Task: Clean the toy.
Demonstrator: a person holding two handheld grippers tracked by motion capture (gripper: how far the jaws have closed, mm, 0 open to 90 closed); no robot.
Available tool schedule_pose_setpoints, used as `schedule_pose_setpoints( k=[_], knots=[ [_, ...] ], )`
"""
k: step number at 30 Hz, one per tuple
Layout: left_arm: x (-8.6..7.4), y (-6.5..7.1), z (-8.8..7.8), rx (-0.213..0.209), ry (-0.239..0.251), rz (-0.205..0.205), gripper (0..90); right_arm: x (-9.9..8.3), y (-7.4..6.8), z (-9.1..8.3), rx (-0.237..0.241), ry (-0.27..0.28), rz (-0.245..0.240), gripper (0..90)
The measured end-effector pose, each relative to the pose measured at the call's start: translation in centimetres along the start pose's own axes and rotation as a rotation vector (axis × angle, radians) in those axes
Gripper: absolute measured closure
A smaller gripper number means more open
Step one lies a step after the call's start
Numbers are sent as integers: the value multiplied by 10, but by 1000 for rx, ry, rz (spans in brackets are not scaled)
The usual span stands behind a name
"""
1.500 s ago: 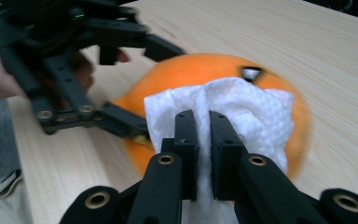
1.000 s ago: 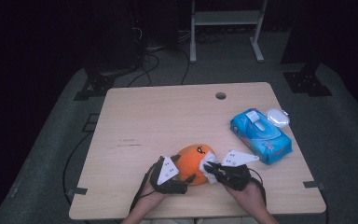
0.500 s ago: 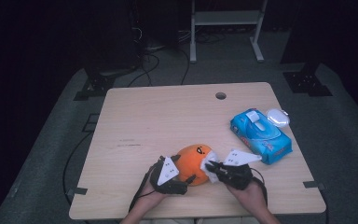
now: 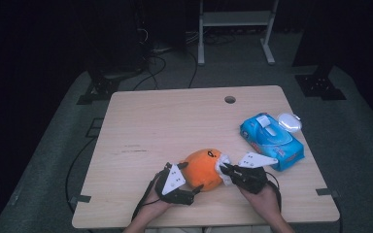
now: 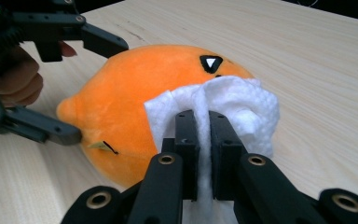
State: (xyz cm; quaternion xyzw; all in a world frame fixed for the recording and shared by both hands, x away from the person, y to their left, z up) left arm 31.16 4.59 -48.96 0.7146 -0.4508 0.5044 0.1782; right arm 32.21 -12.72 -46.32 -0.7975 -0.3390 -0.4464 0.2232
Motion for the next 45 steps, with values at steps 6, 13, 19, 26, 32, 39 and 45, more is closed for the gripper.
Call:
schedule_pose_setpoints(
  k=[6,13,19,26,32,39,45],
  knots=[
    [0,-2,4,14,-12,-4,170,6,-41,9,89,0,-90,826],
    [-1,-9,2,24,-4,-75,116,7,-17,4,26,1,-61,826],
    [-3,-10,4,0,-18,-99,167,7,-26,4,48,1,-72,829],
    [2,-2,7,17,-25,-14,209,19,-44,15,40,-2,-142,828],
    [-2,-7,8,-8,-12,-87,171,10,-6,0,-28,5,-55,828],
    [-1,-3,12,8,-23,-58,184,13,-46,18,43,-16,-150,827],
    [-3,-2,12,3,-29,-51,187,16,-16,9,-16,12,-86,828]
  ],
)
Point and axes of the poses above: each handheld gripper's, and its own axes: z roughly forward along the jaws, x roughly out of its top, y roughly to its right, the point moved 7 cm from there along z, roughly forward along the jaws, and after that the axes turned 1 degree about -y, right-handed, at the moved point
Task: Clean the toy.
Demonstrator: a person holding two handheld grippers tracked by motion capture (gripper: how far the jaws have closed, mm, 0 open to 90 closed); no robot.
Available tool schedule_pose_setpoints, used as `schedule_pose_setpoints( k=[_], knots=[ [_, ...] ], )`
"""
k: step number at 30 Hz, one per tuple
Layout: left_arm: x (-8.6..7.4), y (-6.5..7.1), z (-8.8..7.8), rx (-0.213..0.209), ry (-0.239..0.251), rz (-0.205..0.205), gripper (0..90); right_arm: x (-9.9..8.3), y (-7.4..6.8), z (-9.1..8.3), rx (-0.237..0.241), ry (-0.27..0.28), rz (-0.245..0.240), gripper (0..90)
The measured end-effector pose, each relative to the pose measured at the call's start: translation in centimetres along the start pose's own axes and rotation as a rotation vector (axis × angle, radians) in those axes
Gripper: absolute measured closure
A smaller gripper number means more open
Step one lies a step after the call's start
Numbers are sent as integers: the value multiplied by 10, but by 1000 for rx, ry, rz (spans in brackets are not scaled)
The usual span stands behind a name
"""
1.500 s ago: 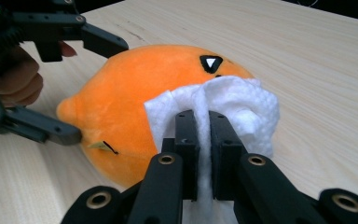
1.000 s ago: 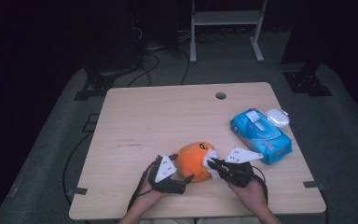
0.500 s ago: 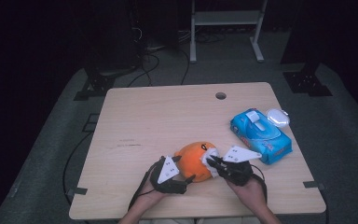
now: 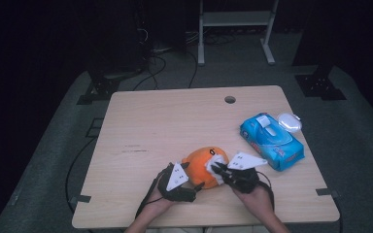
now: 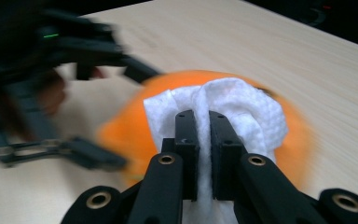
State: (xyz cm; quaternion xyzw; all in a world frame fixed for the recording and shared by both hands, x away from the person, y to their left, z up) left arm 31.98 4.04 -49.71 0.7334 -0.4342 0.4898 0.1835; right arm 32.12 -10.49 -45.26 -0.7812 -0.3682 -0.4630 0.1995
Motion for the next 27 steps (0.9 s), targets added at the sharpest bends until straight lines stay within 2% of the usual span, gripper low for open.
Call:
schedule_pose_setpoints(
  k=[1,2,3,4,5,6,7,8,9,10,12,13,15,16,18,20,22,23,24,26,27],
  knots=[
    [0,0,0,-4,2,-2,185,-6,16,-5,-20,-1,49,828],
    [2,-1,-1,-8,4,0,184,-8,20,-6,-20,0,67,828],
    [5,-2,-3,-19,25,-8,184,-8,20,-6,-20,0,67,828],
    [10,-4,-6,-30,54,-33,182,-11,21,-6,-20,-1,76,828],
    [14,-7,-9,-28,90,-55,183,-12,19,-6,-24,-4,67,828],
    [18,-11,-11,-16,122,-84,185,-12,14,-6,-8,-5,58,828],
    [19,-14,-12,-7,126,-103,207,-10,-2,-3,57,-2,49,827],
    [18,-15,-12,-5,120,-106,215,-9,-10,-1,82,-4,43,827],
    [15,-15,-10,-9,101,-99,215,-9,-10,-1,82,-4,43,827],
    [11,-15,-8,-22,84,-108,234,-6,-17,0,83,-12,5,827],
    [7,-17,-6,-44,87,-157,239,-4,-15,-1,74,-11,3,827],
    [7,-18,-6,-45,82,-162,251,-3,-9,-4,68,-1,25,827],
    [7,-17,-5,-42,80,-149,254,-5,4,-8,45,12,67,827],
    [7,-17,-5,-42,77,-143,255,-8,16,-11,29,16,94,827],
    [6,-16,-5,-44,74,-133,256,-15,31,-16,-4,8,128,826],
    [6,-15,-5,-44,74,-129,256,-16,33,-16,-4,9,137,827],
    [7,-14,-4,-40,69,-115,258,-15,28,-15,0,7,126,826],
    [7,-13,-4,-34,64,-102,258,-11,19,-13,13,11,105,825],
    [7,-12,-4,-30,59,-92,260,-9,15,-12,16,14,92,825],
    [7,-10,-5,-27,55,-73,262,-7,13,-12,18,15,81,825],
    [7,-10,-5,-30,56,-66,277,-6,15,-13,23,17,92,825]
  ],
)
Point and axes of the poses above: each handheld gripper's, and its own axes: z roughly forward along the jaws, x roughly out of its top, y roughly to its right, the point moved 7 cm from there along z, roughly forward along the jaws, and after that the axes turned 1 degree about -y, right-handed, at the moved point
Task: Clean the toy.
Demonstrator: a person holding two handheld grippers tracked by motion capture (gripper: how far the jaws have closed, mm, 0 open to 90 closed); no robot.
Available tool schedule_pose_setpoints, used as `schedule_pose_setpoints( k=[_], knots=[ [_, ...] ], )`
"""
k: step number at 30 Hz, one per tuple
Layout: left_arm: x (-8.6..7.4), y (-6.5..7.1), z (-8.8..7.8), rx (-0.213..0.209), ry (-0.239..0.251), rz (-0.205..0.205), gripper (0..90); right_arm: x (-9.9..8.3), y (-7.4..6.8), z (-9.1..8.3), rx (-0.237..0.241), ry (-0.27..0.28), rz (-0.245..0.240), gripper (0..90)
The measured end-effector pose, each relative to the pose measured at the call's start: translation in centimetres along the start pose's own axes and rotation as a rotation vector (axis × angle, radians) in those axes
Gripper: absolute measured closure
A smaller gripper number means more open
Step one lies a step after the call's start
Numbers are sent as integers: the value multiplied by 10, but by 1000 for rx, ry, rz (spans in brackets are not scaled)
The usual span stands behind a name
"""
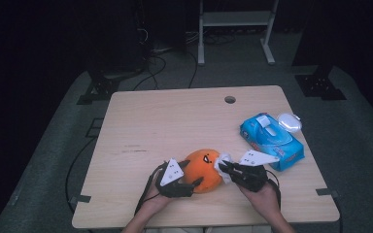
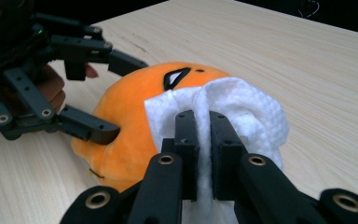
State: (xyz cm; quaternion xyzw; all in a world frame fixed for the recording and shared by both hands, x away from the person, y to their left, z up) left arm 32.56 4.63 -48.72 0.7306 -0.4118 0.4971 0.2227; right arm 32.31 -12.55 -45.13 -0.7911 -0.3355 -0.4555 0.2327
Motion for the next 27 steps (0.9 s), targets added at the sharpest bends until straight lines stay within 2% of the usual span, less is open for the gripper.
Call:
schedule_pose_setpoints(
  k=[2,3,4,5,6,8,9,10,14,15,17,19,20,24,25,26,27],
  knots=[
    [1,3,1,1,-1,15,277,0,4,-1,0,5,11,825],
    [1,5,2,1,3,21,278,-2,13,-2,-13,3,41,825],
    [2,7,3,2,1,38,278,-4,20,-3,-29,1,51,825],
    [3,9,4,3,2,50,278,-4,20,-3,-29,1,51,825],
    [3,11,5,5,2,62,279,-8,28,-3,-27,-1,94,825],
    [4,13,5,6,-2,77,279,-8,28,-4,-20,3,101,825],
    [4,14,5,2,-2,80,279,-6,25,-5,-14,8,95,825],
    [4,14,5,-2,1,81,279,2,15,-7,21,37,75,824],
    [5,14,4,-12,13,79,276,6,5,-2,25,25,37,824],
    [6,12,3,-18,16,63,221,-1,6,3,36,13,61,824],
    [8,6,0,-4,13,22,136,-7,8,4,29,3,64,825],
    [6,-1,0,14,-1,-34,102,-8,8,3,31,4,71,825],
    [4,-2,1,9,-4,-44,102,-8,6,1,46,8,79,825],
    [2,4,3,-5,-8,0,197,-1,-13,0,77,8,14,824],
    [3,6,3,1,-10,15,211,-1,-16,1,72,0,-7,824],
    [3,8,4,4,-7,28,223,-1,-15,2,56,-7,-30,824],
    [3,9,4,3,-4,26,228,-1,-11,1,51,-6,-24,825]
  ],
)
Point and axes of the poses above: each handheld gripper's, and its own axes: z roughly forward along the jaws, x roughly out of its top, y roughly to its right, the point moved 7 cm from there along z, roughly forward along the jaws, and after that the axes turned 1 degree about -y, right-handed, at the moved point
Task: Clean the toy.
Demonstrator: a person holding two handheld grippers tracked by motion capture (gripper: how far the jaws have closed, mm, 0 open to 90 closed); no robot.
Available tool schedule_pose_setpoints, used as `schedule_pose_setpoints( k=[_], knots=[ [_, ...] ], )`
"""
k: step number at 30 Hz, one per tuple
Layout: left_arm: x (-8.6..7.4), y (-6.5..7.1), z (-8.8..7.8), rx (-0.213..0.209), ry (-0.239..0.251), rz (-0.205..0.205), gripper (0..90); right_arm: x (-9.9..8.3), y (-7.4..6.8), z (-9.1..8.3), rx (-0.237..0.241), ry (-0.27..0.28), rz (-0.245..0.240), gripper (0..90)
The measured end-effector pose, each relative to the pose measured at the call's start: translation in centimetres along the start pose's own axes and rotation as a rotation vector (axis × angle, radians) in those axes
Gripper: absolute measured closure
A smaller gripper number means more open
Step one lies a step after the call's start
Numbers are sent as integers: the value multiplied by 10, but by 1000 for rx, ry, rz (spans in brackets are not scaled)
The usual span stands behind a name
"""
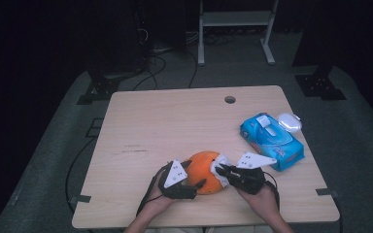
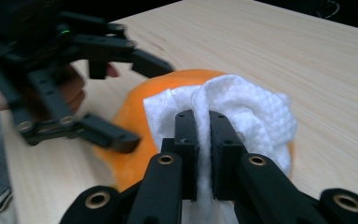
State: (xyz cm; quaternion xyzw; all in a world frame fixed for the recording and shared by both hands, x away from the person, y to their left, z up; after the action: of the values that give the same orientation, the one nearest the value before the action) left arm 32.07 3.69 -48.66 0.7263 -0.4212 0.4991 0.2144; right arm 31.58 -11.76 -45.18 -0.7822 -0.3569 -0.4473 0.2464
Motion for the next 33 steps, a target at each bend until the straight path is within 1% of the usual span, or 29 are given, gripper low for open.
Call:
schedule_pose_setpoints(
  k=[1,2,3,5,6,7,8,9,10,11,12,13,14,15,16,17,18,19,21,23,25,26,27,28,29,30,31,32,33],
  knots=[
    [0,1,0,0,2,2,231,0,9,-2,-2,11,33,825],
    [0,2,0,-1,4,10,234,-1,15,-2,-11,15,52,825],
    [0,2,1,1,5,11,235,-4,26,-4,-35,12,67,825],
    [1,3,1,-1,3,21,234,-9,34,-5,-39,11,97,824],
    [2,2,1,-1,1,17,232,-11,34,-4,-36,7,100,825],
    [5,0,-1,1,2,-12,200,-12,33,-3,-44,3,89,824],
    [5,-3,-2,2,0,-30,134,-12,29,-2,-55,0,63,825],
    [5,-7,-2,11,4,-58,134,-12,29,-2,-55,0,63,825],
    [3,-9,-1,19,-3,-76,100,-12,26,-2,-48,1,62,825],
    [1,-10,0,14,-4,-89,100,-12,26,-2,-48,1,62,825],
    [0,-9,1,9,-10,-86,139,-10,24,-3,-38,7,74,825],
    [1,-6,1,7,-11,-60,166,-8,21,-3,-40,5,66,825],
    [1,-3,2,13,-12,-32,166,-8,21,-3,-40,5,66,825],
    [3,0,2,15,-9,-14,194,-5,17,-4,-39,9,49,825],
    [4,3,2,15,-8,8,204,-2,10,-3,-27,11,38,825],
    [4,6,3,18,-3,31,215,3,-5,1,6,6,-13,824],
    [4,8,3,21,-8,48,215,3,-5,1,6,6,-13,824],
    [5,8,3,22,-8,57,214,6,-11,4,-17,-6,-63,825],
    [5,6,1,14,-6,46,210,6,-8,4,-20,-5,-59,825],
    [6,-1,-1,18,7,-2,151,2,4,2,-29,-5,-18,826],
    [7,-7,-2,38,11,-40,104,-3,13,-1,-51,-16,-9,825],
    [6,-9,-1,35,5,-63,89,-5,16,-2,-54,-19,5,825],
    [5,-8,0,22,1,-77,89,-7,17,-4,-48,-14,27,826],
    [4,-6,2,11,-10,-64,103,-7,17,-4,-50,-14,31,825],
    [3,-4,3,10,-12,-44,150,-6,14,-3,-55,-10,20,826],
    [3,-1,4,15,-19,-15,156,-4,10,-2,-52,-6,12,825],
    [4,2,4,12,-12,2,178,0,3,-1,-42,0,-5,826],
    [5,5,4,13,-14,23,186,6,-9,4,-15,6,-45,825],
    [6,7,4,15,-14,48,186,6,-9,4,-15,6,-45,825]
  ],
)
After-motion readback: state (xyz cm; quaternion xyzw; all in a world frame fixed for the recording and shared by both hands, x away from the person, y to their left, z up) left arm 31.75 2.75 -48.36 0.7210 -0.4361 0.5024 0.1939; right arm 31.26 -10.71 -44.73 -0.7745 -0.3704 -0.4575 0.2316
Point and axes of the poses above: each handheld gripper's, and its own axes: z roughly forward along the jaws, x roughly out of its top, y roughly to its right, the point moved 7 cm from there along z, roughly forward along the jaws, and after that the axes turned 1 degree about -y, right-handed, at the moved point
